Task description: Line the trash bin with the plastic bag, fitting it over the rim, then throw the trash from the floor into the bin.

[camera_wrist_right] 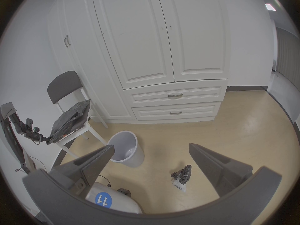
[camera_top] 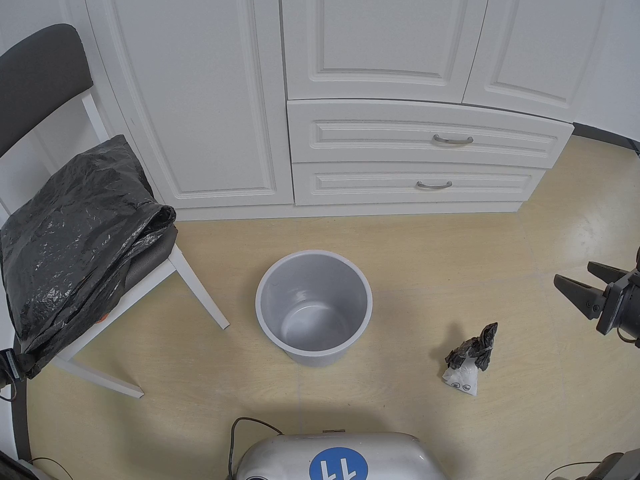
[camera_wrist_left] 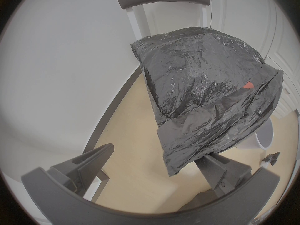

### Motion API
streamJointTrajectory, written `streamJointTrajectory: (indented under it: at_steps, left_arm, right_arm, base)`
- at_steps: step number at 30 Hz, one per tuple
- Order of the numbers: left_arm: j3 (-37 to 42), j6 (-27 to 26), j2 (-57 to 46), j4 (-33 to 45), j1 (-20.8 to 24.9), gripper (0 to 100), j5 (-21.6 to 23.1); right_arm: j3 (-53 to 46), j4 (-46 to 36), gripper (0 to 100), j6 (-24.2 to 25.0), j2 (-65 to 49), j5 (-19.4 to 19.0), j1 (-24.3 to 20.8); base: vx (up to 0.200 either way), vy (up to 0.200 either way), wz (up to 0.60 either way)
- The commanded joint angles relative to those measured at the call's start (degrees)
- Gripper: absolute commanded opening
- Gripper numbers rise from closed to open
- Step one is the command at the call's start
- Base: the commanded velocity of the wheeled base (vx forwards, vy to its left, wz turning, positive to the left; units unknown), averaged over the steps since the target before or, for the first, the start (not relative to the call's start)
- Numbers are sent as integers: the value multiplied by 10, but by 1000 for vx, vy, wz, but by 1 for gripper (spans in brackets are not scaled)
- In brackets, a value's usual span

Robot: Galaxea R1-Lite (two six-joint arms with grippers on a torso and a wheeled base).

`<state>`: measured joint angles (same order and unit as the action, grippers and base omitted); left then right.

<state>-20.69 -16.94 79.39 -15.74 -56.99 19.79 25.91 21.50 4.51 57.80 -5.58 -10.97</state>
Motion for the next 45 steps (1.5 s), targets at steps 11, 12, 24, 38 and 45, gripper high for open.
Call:
streamJointTrajectory:
  at_steps: [11,12,24,38,45]
  left_arm:
    - [14,37,16,-85,1,100,62]
    - [19,36,20,-90,5,100,64]
    - [24,39,63,-168,-3,100,141]
    - [19,38,86,-170,-3,100,183]
    - [14,38,83,-170,-3,100,183]
  right_arm:
    - [2,1,100,1,-5,0,-5]
    - [2,1,100,1,-5,0,-5]
    - [4,1,100,1,-17,0,-5]
    - [4,1,100,2,-19,0,-5]
    - [4,1,100,1,-21,0,-5]
  base:
    - [0,0,0]
    - [0,0,0]
    - [0,0,0]
    - [0,0,0]
    - [0,0,0]
